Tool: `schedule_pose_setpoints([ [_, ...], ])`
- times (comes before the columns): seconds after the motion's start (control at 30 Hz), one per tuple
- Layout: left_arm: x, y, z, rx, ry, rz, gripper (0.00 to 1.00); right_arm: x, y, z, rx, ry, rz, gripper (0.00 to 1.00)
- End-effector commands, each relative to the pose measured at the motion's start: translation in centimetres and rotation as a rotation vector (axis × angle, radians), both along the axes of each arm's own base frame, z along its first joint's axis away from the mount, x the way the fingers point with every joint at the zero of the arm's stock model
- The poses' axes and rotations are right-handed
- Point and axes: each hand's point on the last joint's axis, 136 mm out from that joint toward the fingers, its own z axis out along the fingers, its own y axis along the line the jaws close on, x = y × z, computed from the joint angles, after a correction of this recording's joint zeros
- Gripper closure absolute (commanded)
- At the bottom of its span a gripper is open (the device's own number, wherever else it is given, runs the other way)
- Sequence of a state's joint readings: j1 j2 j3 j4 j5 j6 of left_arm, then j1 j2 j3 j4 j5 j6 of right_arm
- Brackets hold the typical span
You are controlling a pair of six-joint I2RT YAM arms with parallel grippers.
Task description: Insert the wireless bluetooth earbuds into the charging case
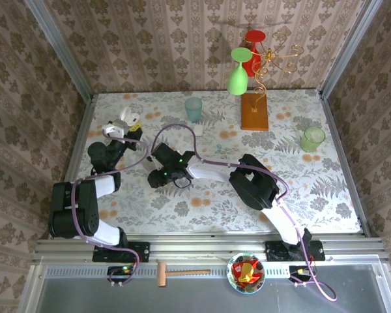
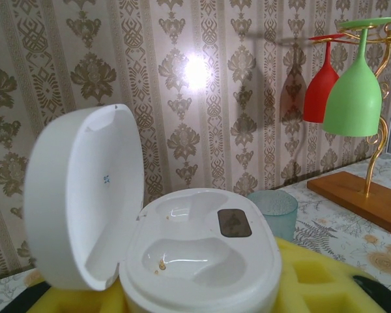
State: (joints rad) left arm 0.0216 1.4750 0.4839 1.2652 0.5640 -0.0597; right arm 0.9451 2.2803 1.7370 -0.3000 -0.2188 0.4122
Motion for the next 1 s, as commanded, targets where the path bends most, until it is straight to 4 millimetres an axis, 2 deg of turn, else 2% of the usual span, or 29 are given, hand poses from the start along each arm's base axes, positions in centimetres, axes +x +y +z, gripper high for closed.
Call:
schedule_pose_setpoints([
  [0.0, -0.5, 0.1, 1.1, -0.018, -0.029, -0.008, 0.76, 0.1, 0.2, -0.7, -0.022, 0.008, 0.037, 0.61],
  [0.33, -0.5, 0.0, 1.1, -0.018, -0.029, -0.015, 0.76, -0.4, 0.4, -2.2, -0.046, 0.042, 0.070, 0.65],
  [0.63, -0.5, 0.0, 1.1, -0.020, -0.026, -0.017, 0.76, -0.6, -0.2, -2.9, -0.083, 0.039, 0.075, 0.77],
  [0.97, -0.5, -0.1, 1.1, -0.020, -0.026, -0.023, 0.76, -0.3, -0.8, -4.3, -0.163, 0.020, 0.068, 0.79],
])
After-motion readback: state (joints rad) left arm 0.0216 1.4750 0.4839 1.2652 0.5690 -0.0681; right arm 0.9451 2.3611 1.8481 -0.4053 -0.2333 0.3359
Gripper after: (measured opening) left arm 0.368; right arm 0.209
